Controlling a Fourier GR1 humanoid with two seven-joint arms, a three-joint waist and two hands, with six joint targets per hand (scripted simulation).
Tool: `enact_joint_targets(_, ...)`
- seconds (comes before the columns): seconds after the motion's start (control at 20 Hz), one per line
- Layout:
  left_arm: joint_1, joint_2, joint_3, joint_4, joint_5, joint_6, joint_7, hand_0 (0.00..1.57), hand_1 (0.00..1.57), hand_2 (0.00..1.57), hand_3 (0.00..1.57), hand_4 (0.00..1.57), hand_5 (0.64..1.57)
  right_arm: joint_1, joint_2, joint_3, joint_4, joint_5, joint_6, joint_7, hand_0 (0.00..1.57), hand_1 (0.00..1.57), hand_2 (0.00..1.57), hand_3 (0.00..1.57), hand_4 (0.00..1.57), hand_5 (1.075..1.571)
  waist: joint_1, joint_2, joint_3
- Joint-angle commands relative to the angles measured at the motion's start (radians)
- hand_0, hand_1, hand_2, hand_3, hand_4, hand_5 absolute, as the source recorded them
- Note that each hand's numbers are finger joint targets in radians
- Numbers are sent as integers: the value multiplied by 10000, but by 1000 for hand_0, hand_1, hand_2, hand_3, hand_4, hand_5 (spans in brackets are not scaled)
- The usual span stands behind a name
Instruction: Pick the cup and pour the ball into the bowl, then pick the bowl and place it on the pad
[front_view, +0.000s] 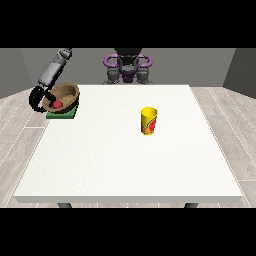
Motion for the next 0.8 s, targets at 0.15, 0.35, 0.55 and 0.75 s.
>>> enact_joint_targets(0.15, 86, 105, 81, -441, 412, 106, 550, 0, 0, 0, 0, 0, 1535, -205, -868, -17, 853, 305, 371, -314, 1571, 1571, 1571, 678, 1248, 1564, 72, -112, -12)
enact_joint_targets(0.35, 449, 147, 42, 437, 79, -206, -136, 0, 0, 0, 0, 0, 1532, -443, -800, -19, 466, 30, 694, 474, 1571, 1571, 1571, 880, 1240, 1568, -170, -684, -29)
enact_joint_targets(0.55, 433, -134, -142, 248, 74, 125, -6, 0, 0, 0, 0, 0, 1535, -589, -649, 283, 553, 307, 710, 504, 1571, 1571, 1571, 1301, 1240, 1570, -165, -677, -19)
enact_joint_targets(0.75, 838, -798, -478, -489, -30, 497, -60, 0, 0, 0, 0, 0, 1526, -347, -124, 309, 935, 387, 389, 156, 1571, 1571, 1571, 1195, 1187, 1570, 71, -903, -13)
